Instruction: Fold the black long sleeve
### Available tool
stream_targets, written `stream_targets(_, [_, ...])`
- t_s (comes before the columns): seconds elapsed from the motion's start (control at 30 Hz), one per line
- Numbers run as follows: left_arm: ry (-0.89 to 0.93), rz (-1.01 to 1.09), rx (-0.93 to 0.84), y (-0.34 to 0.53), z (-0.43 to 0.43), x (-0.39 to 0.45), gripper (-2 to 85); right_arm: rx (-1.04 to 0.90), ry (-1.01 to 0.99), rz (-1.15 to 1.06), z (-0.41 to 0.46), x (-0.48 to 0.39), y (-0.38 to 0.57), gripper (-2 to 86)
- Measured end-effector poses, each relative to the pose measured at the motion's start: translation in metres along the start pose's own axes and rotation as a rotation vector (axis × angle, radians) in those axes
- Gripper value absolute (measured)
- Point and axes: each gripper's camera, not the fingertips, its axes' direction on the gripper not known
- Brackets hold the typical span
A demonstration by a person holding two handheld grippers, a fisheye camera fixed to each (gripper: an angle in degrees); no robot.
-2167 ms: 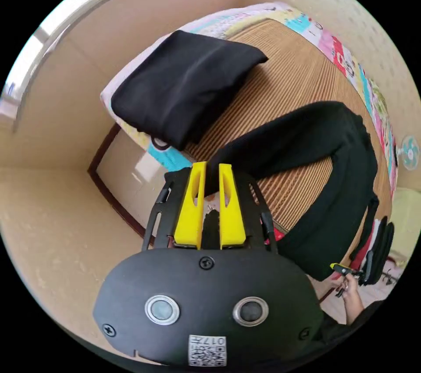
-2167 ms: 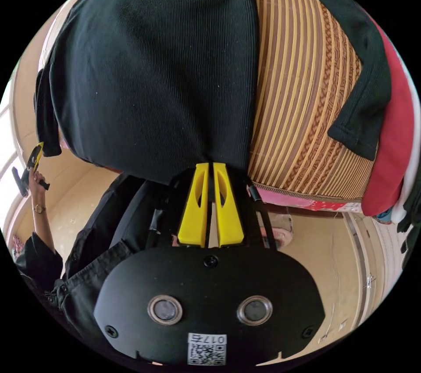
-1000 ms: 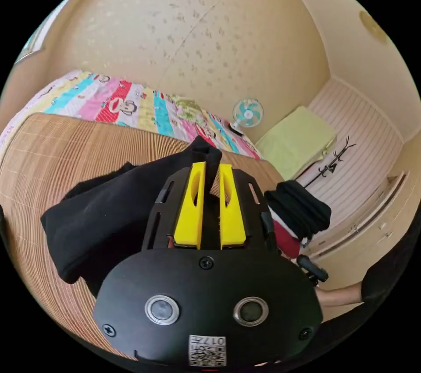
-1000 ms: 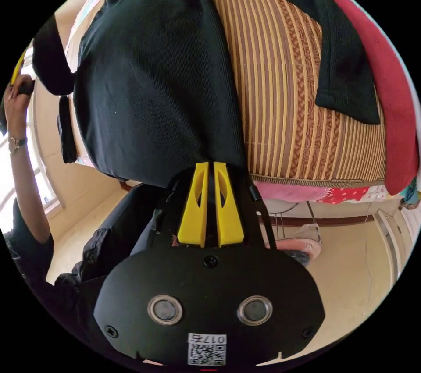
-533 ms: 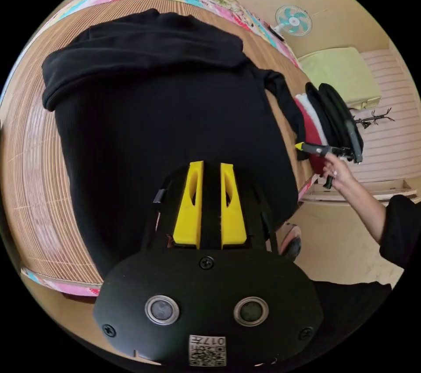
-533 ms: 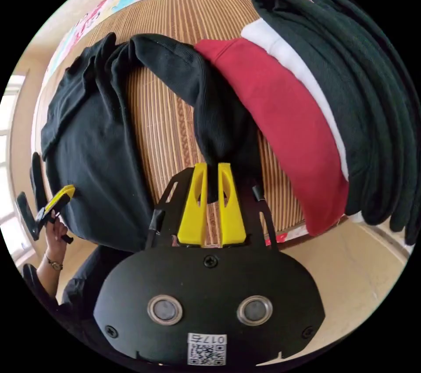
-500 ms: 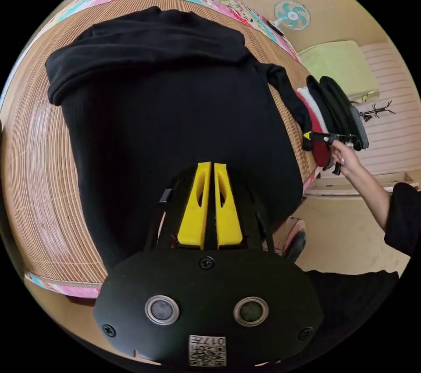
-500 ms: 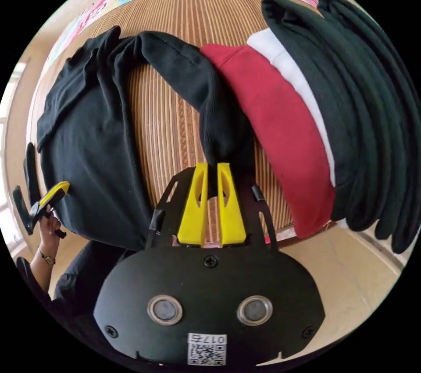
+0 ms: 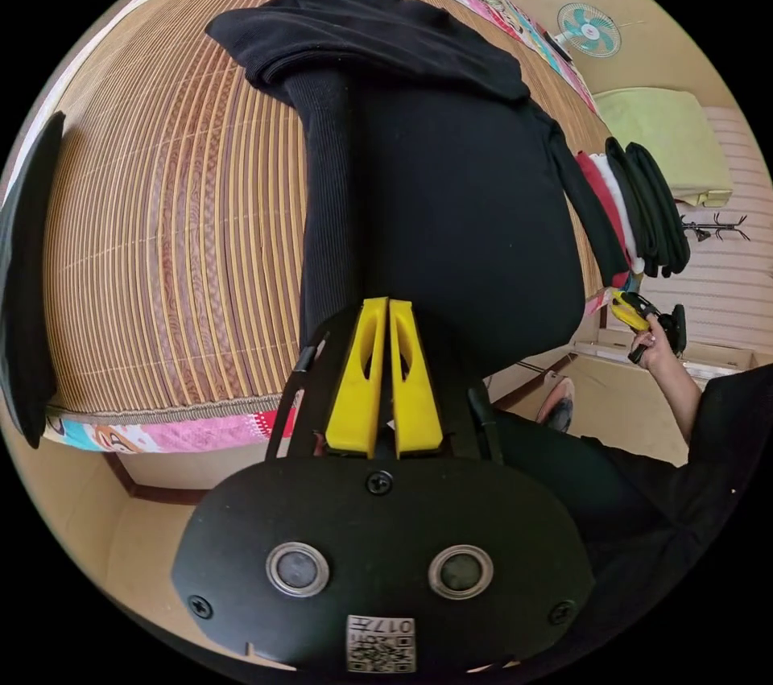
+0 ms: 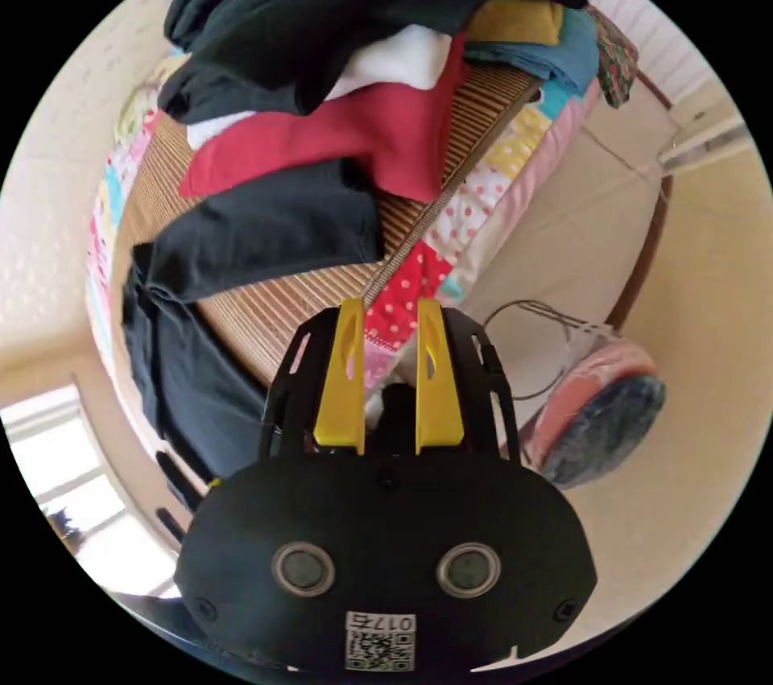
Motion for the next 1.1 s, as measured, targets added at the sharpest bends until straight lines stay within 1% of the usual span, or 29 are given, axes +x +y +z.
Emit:
stream_targets(0.03, [0.003, -0.001, 0.001, 0.000, -0.001, -0.001, -0.8, 0.034, -0.152, 0.109, 0.003, 0.020, 0.008, 10.0])
stream_targets(0.13, [0.026, -0.017, -0.013, -0.004, -0.004, -0.007, -0.9, 0.065, -0.376, 0.294, 0.031, 0.047, 0.017, 10.7])
stream_targets(0.2, [0.001, -0.008, -0.030, -0.007, -0.006, -0.008, -0.9, 0.062, -0.408, 0.355, 0.052, 0.052, 0.016, 10.2])
stream_targets(0.3, [-0.020, 0.025, -0.032, -0.009, -0.009, -0.007, -0.9, 0.150, -0.411, 0.384, 0.066, 0.051, 0.008, 7.8])
stream_targets(0.4, [0.008, -0.006, -0.031, -0.008, -0.014, -0.015, -0.7, 0.181, -0.361, 0.431, 0.061, 0.032, 0.004, 5.2])
stream_targets(0.47, [0.018, -0.023, -0.021, -0.005, -0.018, -0.020, -0.4, 0.227, -0.416, 0.343, 0.045, -0.006, 0.012, 4.3])
stream_targets(0.5, [0.016, -0.018, -0.008, -0.001, -0.022, -0.022, 0.2, 0.263, -0.435, 0.252, 0.033, -0.041, 0.021, 4.0])
stream_targets(0.53, [0.013, -0.016, -0.002, 0.001, -0.024, -0.023, 0.5, 0.303, -0.462, 0.117, 0.021, -0.085, 0.033, 3.9])
stream_targets(0.57, [0.003, -0.016, 0.000, 0.006, -0.027, -0.025, 2.9, 0.318, -0.474, 0.034, 0.017, -0.109, 0.039, 3.9])
stream_targets(0.63, [-0.005, -0.016, -0.008, 0.013, -0.029, -0.030, 4.6, 0.350, -0.494, -0.304, 0.018, -0.211, 0.077, 3.7])
stream_targets(0.67, [-0.006, -0.025, -0.009, 0.017, -0.031, -0.034, 4.8, 0.341, -0.511, -0.379, 0.024, -0.234, 0.090, 3.7])
stream_targets(0.7, [0.003, -0.038, 0.000, 0.022, -0.034, -0.040, 4.7, 0.295, -0.560, -0.522, 0.045, -0.277, 0.117, 3.7])
stream_targets(0.73, [0.010, -0.046, 0.006, 0.024, -0.036, -0.043, 4.6, 0.192, -0.604, -0.639, 0.076, -0.314, 0.146, 3.8])
stream_targets(0.77, [0.026, -0.063, 0.020, 0.030, -0.038, -0.048, 4.5, 0.126, -0.611, -0.688, 0.097, -0.330, 0.162, 3.8])
stream_targets(0.8, [0.042, -0.079, 0.033, 0.035, -0.041, -0.053, 4.7, -0.017, -0.578, -0.770, 0.142, -0.355, 0.193, 3.9])
stream_targets(0.83, [0.049, -0.087, 0.040, 0.038, -0.043, -0.056, 4.8, -0.177, -0.486, -0.860, 0.192, -0.369, 0.225, 4.0])
stream_targets(0.87, [0.059, -0.098, 0.061, 0.044, -0.047, -0.060, 5.1, -0.263, -0.429, -0.904, 0.216, -0.372, 0.241, 4.1])
stream_targets(0.9, [0.059, -0.107, 0.089, 0.050, -0.054, -0.063, 5.6, -0.421, -0.319, -0.972, 0.257, -0.367, 0.269, 4.4])
stream_targets(0.93, [0.059, -0.111, 0.108, 0.053, -0.058, -0.065, 6.0, -0.528, -0.255, -1.004, 0.279, -0.351, 0.287, 4.9])
stream_targets(0.97, [0.062, -0.113, 0.150, 0.058, -0.066, -0.067, 6.4, -0.541, -0.244, -1.011, 0.280, -0.342, 0.291, 5.1])
stream_targets(1.0, [0.076, -0.097, 0.187, 0.061, -0.072, -0.067, 6.5, -0.507, -0.219, -1.020, 0.269, -0.321, 0.294, 5.8])
stream_targets(1.07, [0.079, -0.038, 0.206, 0.058, -0.075, -0.061, 6.5, -0.410, -0.122, -1.017, 0.241, -0.289, 0.289, 6.7])
stream_targets(1.1, [0.062, 0.005, 0.199, 0.052, -0.071, -0.056, 6.4, -0.317, -0.024, -1.017, 0.219, -0.267, 0.285, 7.0])
